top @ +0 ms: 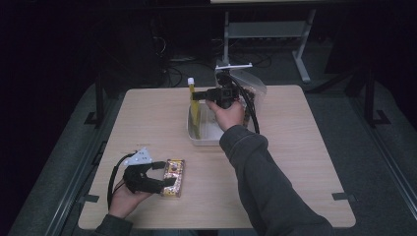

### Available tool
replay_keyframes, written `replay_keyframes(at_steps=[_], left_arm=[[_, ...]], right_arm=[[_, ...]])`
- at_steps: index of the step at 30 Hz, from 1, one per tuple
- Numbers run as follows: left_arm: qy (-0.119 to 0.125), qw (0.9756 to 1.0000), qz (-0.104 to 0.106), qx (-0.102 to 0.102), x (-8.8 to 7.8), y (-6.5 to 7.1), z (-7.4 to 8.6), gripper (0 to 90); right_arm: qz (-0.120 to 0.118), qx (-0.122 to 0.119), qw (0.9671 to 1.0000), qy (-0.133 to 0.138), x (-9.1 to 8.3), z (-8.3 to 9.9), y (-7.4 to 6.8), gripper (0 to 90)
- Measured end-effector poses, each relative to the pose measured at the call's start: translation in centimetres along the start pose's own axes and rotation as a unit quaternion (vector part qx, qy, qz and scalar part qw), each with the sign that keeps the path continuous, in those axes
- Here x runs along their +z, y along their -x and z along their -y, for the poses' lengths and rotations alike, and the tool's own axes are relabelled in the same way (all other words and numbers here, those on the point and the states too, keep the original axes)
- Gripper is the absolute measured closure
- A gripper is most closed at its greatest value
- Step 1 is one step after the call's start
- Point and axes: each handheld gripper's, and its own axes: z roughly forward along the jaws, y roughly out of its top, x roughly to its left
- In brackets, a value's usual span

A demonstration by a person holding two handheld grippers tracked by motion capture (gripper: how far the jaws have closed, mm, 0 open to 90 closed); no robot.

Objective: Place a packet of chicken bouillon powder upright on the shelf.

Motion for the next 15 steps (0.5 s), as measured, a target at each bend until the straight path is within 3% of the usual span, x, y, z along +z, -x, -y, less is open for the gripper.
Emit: replay_keyframes(at_steps=[6, 15], left_arm=[[-0.006, 0.9999, -0.011, -0.004, 0.2, 0.0, 0.2, 21.0], [-0.024, 0.9993, -0.025, -0.011, 0.9, 0.0, 0.6, 18.9]], right_arm=[[-0.002, -0.001, 1.0, -0.005, -1.0, 0.4, 0.1, 67.4], [-0.023, -0.002, 0.9996, -0.016, -2.5, 1.2, 0.1, 64.3]])
